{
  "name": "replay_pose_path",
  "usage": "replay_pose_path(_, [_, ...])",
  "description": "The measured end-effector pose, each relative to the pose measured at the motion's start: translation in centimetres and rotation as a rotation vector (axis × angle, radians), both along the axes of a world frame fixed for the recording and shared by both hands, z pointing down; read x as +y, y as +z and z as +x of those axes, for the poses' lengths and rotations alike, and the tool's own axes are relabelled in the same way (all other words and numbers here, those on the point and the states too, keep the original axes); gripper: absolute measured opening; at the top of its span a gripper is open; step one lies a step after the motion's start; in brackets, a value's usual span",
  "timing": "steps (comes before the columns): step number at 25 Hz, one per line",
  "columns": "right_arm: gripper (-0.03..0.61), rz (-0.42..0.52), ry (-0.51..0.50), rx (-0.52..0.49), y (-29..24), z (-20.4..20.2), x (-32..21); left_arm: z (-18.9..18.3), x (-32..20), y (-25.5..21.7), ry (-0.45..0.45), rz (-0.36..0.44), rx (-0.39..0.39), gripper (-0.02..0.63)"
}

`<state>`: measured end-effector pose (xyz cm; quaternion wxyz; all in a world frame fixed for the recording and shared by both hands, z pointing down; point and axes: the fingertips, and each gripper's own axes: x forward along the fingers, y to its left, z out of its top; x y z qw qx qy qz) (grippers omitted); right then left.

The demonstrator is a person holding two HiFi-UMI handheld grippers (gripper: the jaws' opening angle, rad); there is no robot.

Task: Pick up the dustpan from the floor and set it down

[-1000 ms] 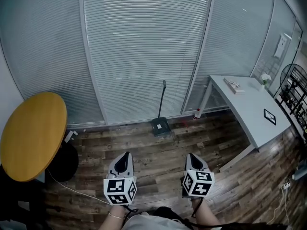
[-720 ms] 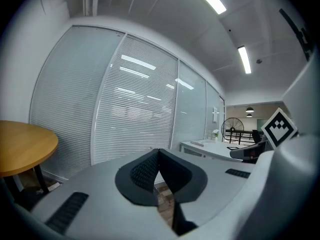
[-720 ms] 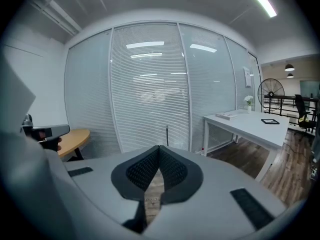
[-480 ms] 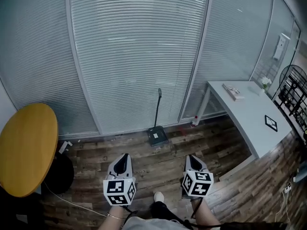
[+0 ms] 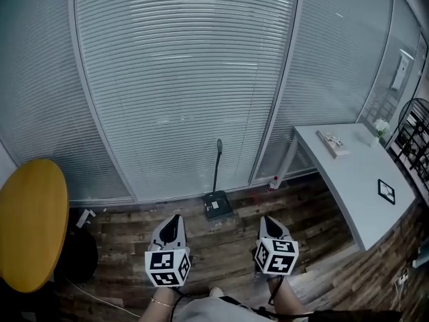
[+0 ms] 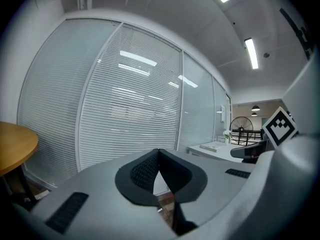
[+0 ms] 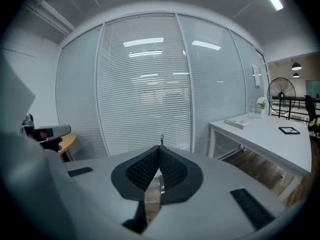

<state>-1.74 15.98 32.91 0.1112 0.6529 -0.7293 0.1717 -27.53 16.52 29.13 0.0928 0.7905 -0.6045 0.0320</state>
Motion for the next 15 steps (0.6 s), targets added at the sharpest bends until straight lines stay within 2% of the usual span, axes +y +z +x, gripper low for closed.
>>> replay_pose_path(6, [0.032,-0.005,0.01,-0.007,0.5,2.8,-5.2,2.2,-5.0,0.0,-0.008,0.002,-0.006,0.018])
replay_pose_path(15, [0.032,-0.03,0.009,-0.028,1.8,4.0,-9.2,4.2,-9.1,1.3,0.0,-0.035,-0.017,0.018])
